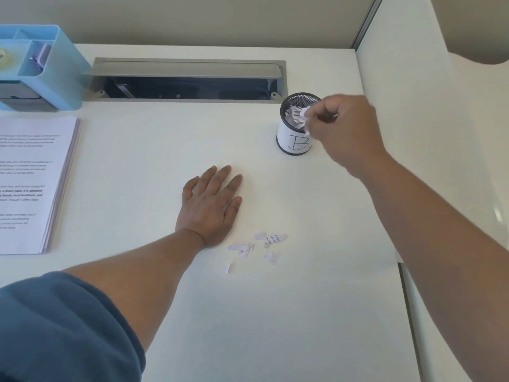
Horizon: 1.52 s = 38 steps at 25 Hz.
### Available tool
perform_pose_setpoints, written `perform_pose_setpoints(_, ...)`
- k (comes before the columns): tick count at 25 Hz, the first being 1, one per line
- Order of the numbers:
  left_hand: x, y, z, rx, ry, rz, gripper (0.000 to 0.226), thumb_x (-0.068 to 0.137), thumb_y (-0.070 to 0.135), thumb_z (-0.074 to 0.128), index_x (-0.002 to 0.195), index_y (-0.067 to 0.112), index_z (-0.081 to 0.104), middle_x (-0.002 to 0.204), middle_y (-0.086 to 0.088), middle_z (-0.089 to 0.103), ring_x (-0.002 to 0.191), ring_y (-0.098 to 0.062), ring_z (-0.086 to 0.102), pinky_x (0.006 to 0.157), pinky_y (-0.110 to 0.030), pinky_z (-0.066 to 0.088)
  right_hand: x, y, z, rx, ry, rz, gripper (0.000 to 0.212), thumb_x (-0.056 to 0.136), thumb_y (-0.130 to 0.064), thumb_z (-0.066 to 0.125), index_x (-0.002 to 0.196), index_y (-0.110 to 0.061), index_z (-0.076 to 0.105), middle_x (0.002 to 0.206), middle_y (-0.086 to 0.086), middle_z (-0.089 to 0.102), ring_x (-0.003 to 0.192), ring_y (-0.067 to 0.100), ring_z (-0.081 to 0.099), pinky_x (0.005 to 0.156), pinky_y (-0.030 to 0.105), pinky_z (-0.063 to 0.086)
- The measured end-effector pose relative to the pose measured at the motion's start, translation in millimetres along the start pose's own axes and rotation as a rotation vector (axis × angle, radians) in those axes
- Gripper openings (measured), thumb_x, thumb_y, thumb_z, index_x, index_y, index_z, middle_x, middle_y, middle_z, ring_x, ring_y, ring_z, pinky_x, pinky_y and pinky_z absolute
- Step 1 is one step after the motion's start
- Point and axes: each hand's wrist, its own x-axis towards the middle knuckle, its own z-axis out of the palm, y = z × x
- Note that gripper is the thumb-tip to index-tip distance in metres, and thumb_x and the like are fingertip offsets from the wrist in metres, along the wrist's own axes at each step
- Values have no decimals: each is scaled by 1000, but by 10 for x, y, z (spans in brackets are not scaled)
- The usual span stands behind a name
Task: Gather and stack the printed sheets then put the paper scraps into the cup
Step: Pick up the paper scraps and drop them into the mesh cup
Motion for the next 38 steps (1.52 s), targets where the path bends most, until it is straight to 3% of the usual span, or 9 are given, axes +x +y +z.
perform_pose_setpoints(3,3,-6,7,-1,-6,0,57,105,52,19,159,39,29,171,10,16,158,-20,6,125,-39,-2,285,-113,31,-176,9,-90,15,87,-9,66,92,-15,80,75,-13,66,65,2,55,60,10,42)
perform_pose_setpoints(9,4,-8,13,-6,0,4,56,106,52,21,159,38,30,171,9,18,158,-22,8,125,-41,1,418,-151,96,-364,-173,-68,30,93,-1,57,114,-13,75,97,3,64,89,21,58,71,25,44)
perform_pose_setpoints(12,2,-6,15,-9,-3,7,57,105,52,20,159,38,30,171,9,17,158,-22,8,125,-41,0,416,-141,95,-361,-106,-99,38,89,4,51,111,-16,75,97,2,69,92,23,62,78,33,54)
perform_pose_setpoints(19,-1,2,3,-9,-5,2,57,105,52,20,159,38,30,171,10,16,158,-21,7,125,-40,-1,42,-128,170,-118,-13,-189,17,86,-7,64,95,-15,76,81,-8,69,70,6,61,76,20,53)
perform_pose_setpoints(22,-2,8,-1,-20,-8,-3,57,105,52,20,159,38,29,171,10,15,158,-21,5,125,-40,-2,-386,-16,341,-106,-142,-177,19,87,-7,66,99,-16,78,85,-7,71,76,12,64,83,30,55)
perform_pose_setpoints(25,-4,11,-1,-13,-10,-4,57,105,53,19,160,38,29,171,10,15,158,-20,5,126,-41,-1,-823,191,517,-235,-368,-110,28,93,-12,64,119,-17,73,113,1,69,100,22,64,95,40,51)
perform_pose_setpoints(30,0,7,22,-10,5,0,57,105,52,21,159,37,30,171,9,18,158,-21,8,126,-42,2,-1286,364,564,-412,-798,-112,47,92,-28,70,137,-27,55,136,-14,42,124,15,37,98,38,45)
perform_pose_setpoints(34,0,-1,33,15,0,-3,57,105,53,20,159,38,28,171,9,16,158,-20,7,125,-40,1,-1375,398,592,-482,-832,-176,58,84,-25,80,135,-30,53,131,-15,36,120,15,33,87,38,51)
perform_pose_setpoints(38,3,-1,21,9,-1,-6,57,105,53,20,160,38,29,171,9,16,158,-19,7,125,-41,1,-1392,441,678,-438,-767,-223,30,96,-14,65,123,-26,67,116,-10,46,104,18,42,84,40,52)
